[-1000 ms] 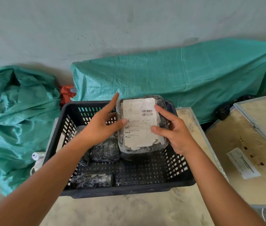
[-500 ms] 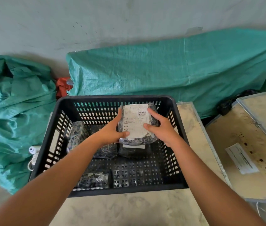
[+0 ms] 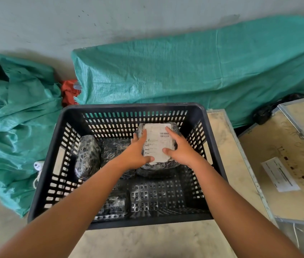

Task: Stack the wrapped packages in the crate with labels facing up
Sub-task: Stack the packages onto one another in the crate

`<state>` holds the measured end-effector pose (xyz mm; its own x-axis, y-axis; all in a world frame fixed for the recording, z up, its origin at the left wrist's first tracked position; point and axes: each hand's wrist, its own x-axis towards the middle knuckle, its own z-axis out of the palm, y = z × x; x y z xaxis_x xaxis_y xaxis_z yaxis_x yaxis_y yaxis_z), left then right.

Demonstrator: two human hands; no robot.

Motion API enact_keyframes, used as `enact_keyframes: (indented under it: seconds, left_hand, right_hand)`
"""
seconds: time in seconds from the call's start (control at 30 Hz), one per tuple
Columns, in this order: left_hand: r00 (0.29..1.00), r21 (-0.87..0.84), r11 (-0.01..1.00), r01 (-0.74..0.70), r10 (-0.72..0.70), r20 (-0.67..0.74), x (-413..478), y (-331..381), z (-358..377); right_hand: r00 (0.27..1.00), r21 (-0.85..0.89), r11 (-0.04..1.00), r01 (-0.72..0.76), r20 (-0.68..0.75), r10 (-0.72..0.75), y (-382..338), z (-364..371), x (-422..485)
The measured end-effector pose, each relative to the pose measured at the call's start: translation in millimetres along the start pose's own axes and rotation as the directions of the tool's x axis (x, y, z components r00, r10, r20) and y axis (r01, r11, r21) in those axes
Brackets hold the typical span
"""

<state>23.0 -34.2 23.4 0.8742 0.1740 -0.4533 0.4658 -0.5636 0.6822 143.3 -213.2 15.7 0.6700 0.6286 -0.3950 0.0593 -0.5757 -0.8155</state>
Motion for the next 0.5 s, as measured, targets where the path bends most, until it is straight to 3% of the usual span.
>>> enact_keyframes:
  seconds: [0.3, 0.43, 0.5]
  left_hand:
    - [1.000, -0.141, 0.990, 0.010, -0.010, 0.002, 5.1, -10.8, 0.2]
    - [1.000, -0.166, 0.986, -0.006, 0.004, -0.012, 3.5, -7.4, -1.9]
    - [0.998, -0.175, 0.984, -0.015, 0.006, -0.055, -2.7, -7.4, -4.6]
  right_hand:
    - [1.000, -0.009, 1.000, -0.016, -0.014, 0.016, -2.3, 1.5, -1.5]
    - [0.998, 0.049, 0.999, 0.010, -0.067, -0.007, -6.9, 2.6, -8.3]
    - [0.992, -0.004, 1.000, 0.018, -0.124, -0.018, -9.6, 4.9, -13.1]
